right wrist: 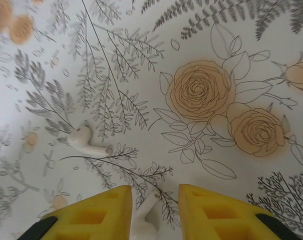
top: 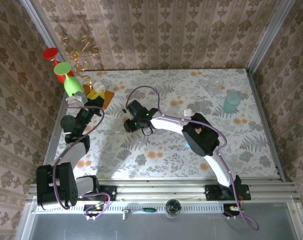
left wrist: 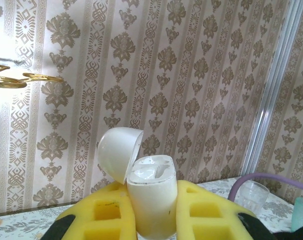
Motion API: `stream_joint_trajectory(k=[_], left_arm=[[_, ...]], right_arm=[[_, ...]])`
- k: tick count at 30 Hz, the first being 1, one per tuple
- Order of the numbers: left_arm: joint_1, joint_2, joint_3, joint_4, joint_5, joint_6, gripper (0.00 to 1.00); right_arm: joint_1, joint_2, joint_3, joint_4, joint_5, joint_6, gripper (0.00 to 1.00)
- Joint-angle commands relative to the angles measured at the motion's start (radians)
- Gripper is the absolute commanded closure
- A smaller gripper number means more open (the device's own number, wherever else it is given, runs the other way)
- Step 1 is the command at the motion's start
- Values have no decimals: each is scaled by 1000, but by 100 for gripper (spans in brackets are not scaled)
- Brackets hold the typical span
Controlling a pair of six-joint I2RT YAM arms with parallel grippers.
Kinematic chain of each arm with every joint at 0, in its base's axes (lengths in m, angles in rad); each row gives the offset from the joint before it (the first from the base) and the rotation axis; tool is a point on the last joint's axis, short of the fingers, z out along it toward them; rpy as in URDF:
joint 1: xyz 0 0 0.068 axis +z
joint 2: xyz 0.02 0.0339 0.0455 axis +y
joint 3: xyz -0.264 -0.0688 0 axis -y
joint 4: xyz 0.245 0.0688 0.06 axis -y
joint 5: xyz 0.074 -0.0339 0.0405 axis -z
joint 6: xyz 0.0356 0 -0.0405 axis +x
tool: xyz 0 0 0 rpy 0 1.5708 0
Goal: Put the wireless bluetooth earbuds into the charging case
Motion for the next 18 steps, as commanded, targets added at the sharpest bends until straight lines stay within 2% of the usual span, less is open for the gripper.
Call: stream_joint_trajectory(k=[1,7,18], left_arm=[[4,-4,36,5,-8,-11,98],[4,-2,31,7,2,-10,97],[5,7,31,19,16,-23,97]], right_arm=[[15,50,78,-138,80,-57,69],[46,97,141,-224,111,-127,71],[84,129,186,-333,135,-240,68]])
